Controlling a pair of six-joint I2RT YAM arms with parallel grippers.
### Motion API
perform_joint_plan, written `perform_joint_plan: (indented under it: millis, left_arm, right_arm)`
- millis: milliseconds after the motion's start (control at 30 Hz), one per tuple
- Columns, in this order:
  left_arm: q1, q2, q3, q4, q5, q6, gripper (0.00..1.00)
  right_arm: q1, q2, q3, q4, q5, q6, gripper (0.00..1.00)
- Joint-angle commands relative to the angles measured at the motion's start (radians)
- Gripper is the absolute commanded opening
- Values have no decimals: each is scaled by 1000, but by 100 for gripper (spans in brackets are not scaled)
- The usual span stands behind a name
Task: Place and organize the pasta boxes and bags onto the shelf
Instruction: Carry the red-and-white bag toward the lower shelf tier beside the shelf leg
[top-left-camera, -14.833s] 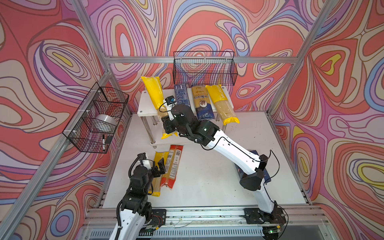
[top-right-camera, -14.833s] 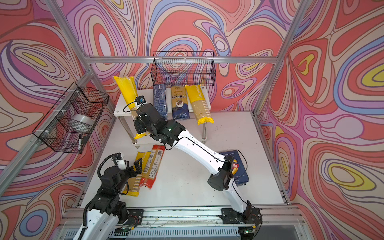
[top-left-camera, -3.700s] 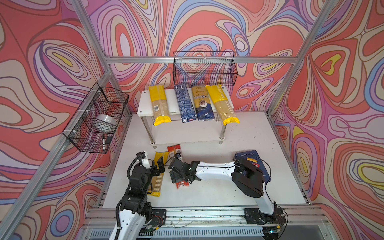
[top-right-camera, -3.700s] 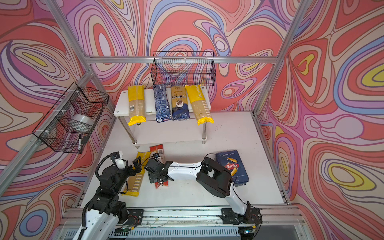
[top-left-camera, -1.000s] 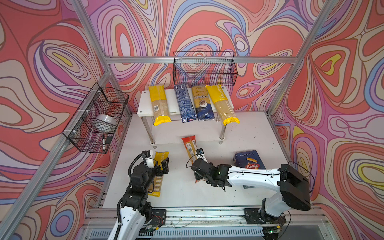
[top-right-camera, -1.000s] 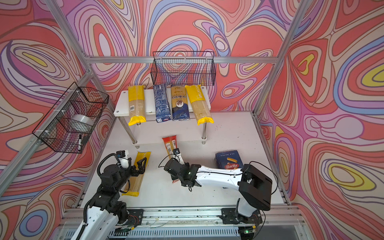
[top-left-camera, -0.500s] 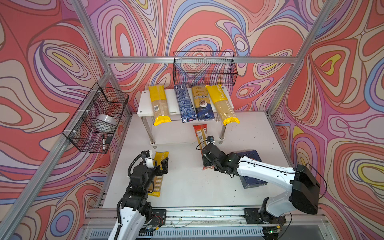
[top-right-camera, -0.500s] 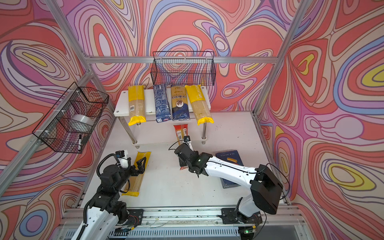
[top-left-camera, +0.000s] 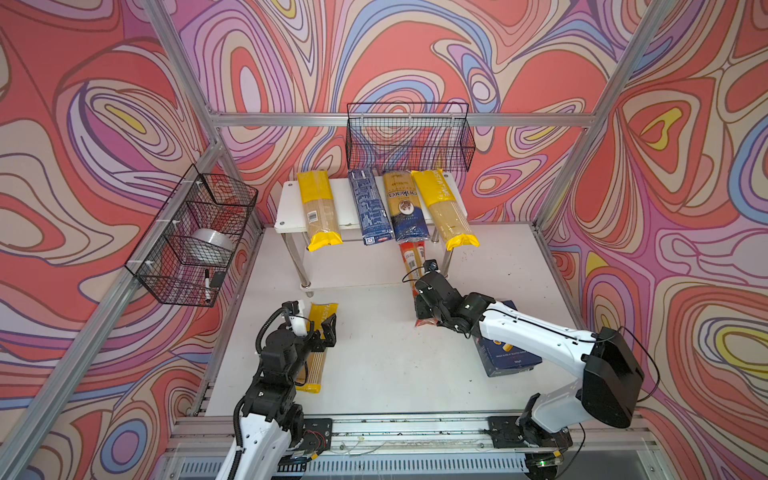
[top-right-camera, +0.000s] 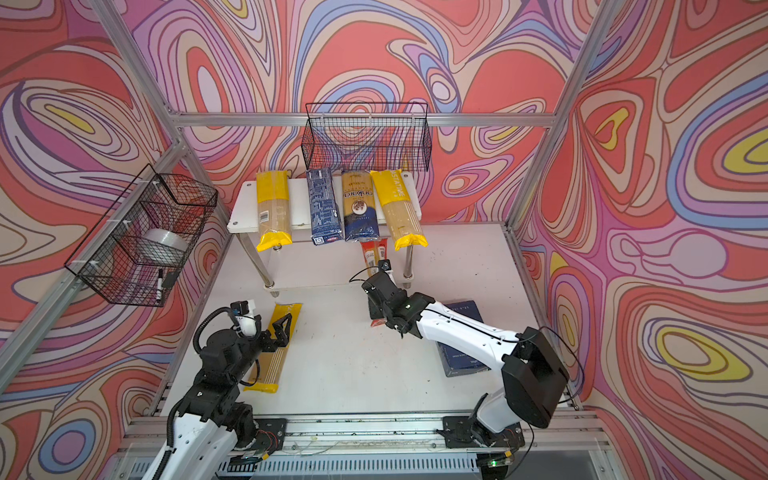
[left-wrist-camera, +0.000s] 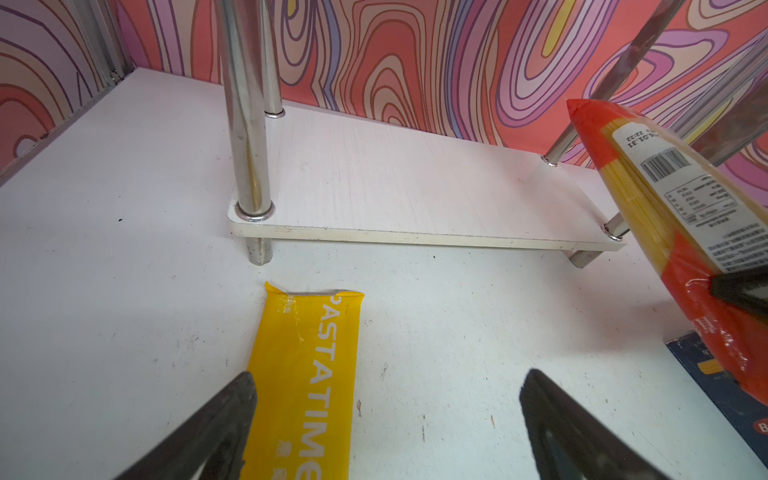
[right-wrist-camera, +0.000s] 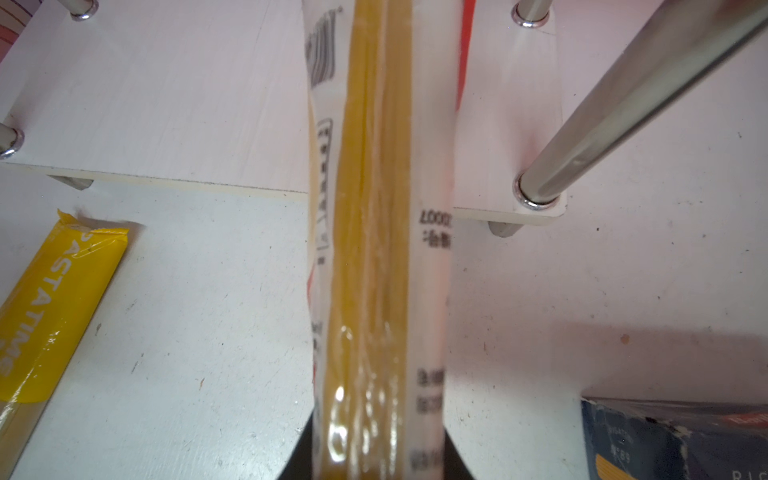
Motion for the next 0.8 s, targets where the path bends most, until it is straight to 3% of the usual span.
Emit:
perform_joint_plan:
  millis: [0, 767]
  left_arm:
    - [3, -4, -8, 11, -7, -10, 100]
    - [3, -2, -7, 10, -13, -14, 100]
  right_arm:
    - [-27, -30, 64, 123, 34, -35, 1]
    - [-135, 94, 135, 187, -5, -77, 0]
